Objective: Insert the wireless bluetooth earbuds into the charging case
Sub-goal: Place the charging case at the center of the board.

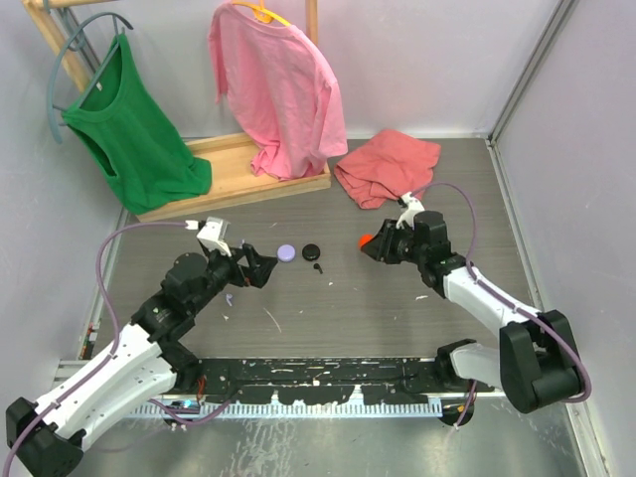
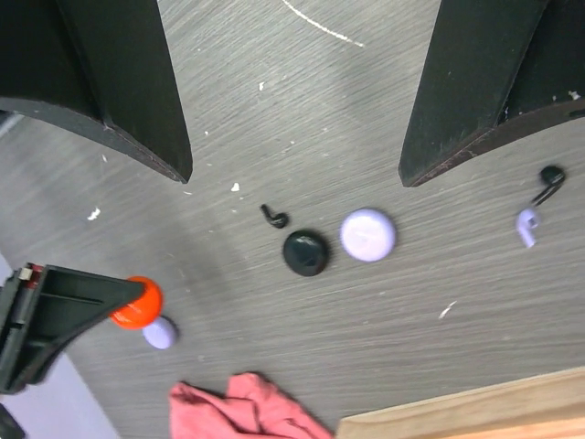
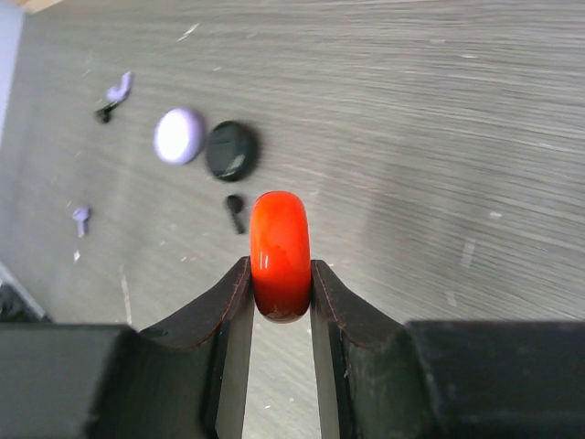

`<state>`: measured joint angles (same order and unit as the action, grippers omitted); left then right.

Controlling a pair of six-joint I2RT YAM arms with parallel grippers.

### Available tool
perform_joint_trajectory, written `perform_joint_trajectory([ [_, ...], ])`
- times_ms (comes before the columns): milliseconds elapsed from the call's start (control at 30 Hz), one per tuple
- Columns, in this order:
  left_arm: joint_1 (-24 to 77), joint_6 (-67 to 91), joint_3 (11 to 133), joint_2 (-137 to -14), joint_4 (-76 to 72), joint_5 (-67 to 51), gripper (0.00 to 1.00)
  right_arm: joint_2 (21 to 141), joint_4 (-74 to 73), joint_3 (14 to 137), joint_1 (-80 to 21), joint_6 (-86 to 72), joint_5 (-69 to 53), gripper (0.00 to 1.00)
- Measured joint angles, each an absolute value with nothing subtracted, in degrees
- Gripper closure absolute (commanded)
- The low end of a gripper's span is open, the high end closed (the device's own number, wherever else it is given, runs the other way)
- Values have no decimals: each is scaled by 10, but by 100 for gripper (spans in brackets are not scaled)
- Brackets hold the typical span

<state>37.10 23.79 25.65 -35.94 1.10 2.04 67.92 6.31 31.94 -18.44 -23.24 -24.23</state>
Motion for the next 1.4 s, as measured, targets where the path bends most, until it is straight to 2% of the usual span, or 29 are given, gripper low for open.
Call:
perform_joint_trajectory([
  [300, 371, 278, 319, -398, 148, 124, 2, 756, 96, 303, -102, -273, -148, 74],
  [600, 371, 292, 347, -477, 202, 137, 2, 846, 120, 315, -64, -287, -114, 61],
  [867, 371, 294, 384, -537, 218, 136, 2, 888, 133, 349, -58, -290, -116, 36],
  [900, 371, 293, 388, -542, 218, 135, 2, 885, 132, 349, -58, -289, -113, 26],
  [933, 371, 293, 391, -548, 219, 135, 2, 882, 130, 349, -58, -288, -110, 3],
  [967, 371, 293, 396, -555, 220, 135, 2, 877, 125, 349, -58, -288, -110, 0],
  [1400, 371, 274, 478, -685, 239, 133, 2, 698, 49, 307, -68, -262, -76, 1],
])
